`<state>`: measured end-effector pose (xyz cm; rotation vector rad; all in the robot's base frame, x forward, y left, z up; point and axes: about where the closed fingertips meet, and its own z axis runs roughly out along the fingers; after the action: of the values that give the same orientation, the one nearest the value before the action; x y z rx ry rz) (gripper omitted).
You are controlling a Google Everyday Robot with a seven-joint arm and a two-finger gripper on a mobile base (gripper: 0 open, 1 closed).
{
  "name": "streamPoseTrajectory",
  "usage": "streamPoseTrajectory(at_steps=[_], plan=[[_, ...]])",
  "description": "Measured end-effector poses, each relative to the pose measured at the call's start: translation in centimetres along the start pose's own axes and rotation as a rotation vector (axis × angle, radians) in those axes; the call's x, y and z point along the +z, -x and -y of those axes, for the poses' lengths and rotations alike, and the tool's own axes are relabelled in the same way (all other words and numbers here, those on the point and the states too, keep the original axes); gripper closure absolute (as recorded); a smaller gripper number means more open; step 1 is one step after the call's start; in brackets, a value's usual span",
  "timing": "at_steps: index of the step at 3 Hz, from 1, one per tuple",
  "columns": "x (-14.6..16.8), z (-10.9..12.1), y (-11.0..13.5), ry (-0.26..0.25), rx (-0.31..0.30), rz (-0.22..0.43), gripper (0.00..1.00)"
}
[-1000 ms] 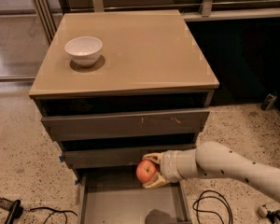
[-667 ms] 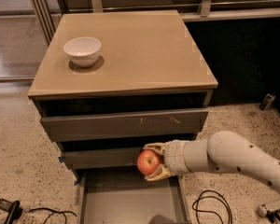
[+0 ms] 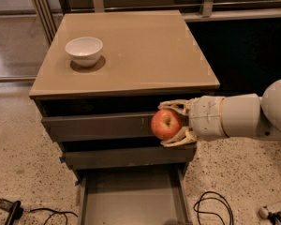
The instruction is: Pick apple from bottom drawer and place on counter
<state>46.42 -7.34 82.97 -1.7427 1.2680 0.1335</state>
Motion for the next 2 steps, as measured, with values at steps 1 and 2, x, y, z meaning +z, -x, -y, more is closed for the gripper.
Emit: streamPoseTrajectory(at_steps=[1,2], plan=[[0.2,0.7,-0.2,-0.005,0.002,0.001,1.0],[0.8,4.1,-0.7,0.003,-0.031,0.019,1.0]])
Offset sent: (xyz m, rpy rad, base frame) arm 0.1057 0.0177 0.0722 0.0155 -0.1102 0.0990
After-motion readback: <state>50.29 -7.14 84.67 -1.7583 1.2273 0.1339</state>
